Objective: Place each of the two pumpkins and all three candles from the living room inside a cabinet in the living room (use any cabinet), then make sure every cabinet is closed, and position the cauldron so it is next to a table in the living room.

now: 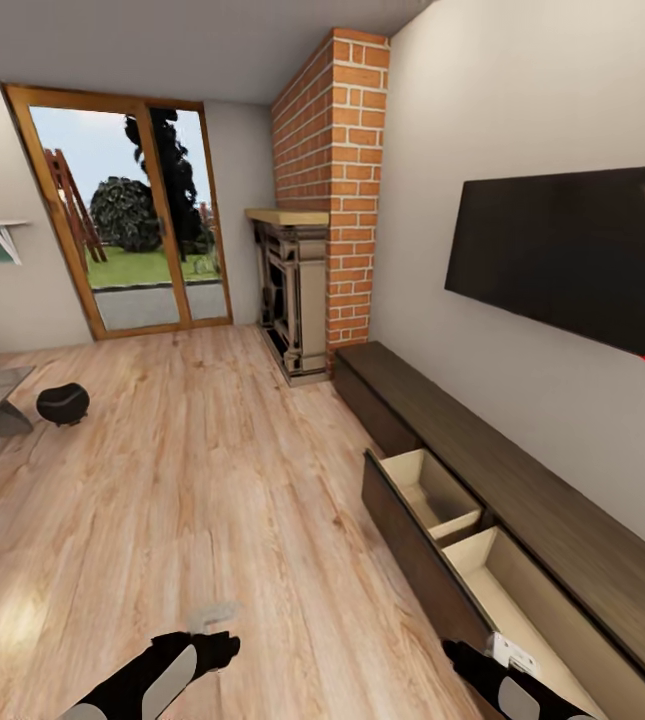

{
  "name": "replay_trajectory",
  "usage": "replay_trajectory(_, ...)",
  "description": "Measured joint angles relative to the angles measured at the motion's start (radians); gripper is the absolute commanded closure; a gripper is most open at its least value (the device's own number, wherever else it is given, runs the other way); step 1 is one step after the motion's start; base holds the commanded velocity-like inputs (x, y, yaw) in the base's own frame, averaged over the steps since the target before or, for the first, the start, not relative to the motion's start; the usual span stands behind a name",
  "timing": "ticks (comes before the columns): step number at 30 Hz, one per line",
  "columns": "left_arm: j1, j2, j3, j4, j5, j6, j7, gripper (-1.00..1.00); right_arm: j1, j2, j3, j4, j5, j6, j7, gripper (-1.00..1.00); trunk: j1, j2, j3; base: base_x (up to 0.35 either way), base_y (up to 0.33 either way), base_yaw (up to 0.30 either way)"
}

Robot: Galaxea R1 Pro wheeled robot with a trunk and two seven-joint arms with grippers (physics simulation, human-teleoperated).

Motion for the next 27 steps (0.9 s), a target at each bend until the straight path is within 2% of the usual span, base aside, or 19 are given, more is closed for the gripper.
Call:
replay_trajectory(6, 0.0, 0.0, 0.0, 0.001, 0.005, -0.044, 0.0, -1.0, 0.0, 0.0, 0.0, 0.0, 0.0, 0.0, 0.0, -1.0, 0.0, 0.0, 0.007, 0.0, 0.0, 0.215)
replay_trajectory(19, 0.0, 0.0, -0.001, 0.028, 0.002, -0.049, 0.0, -1.0, 0.0, 0.001, 0.001, 0.0, 0.001, 0.0, 0.0, -1.0, 0.0, 0.0, 0.022, 0.0, 0.0, 0.223)
replay_trajectory(27, 0.0, 0.0, 0.0, 0.037, 0.0, -0.05, 0.0, -1.0, 0.0, 0.022, 0.064, -0.001, -0.001, 0.001, -0.001, -1.0, 0.0, 0.0, 0.027, 0.0, 0.0, 0.265)
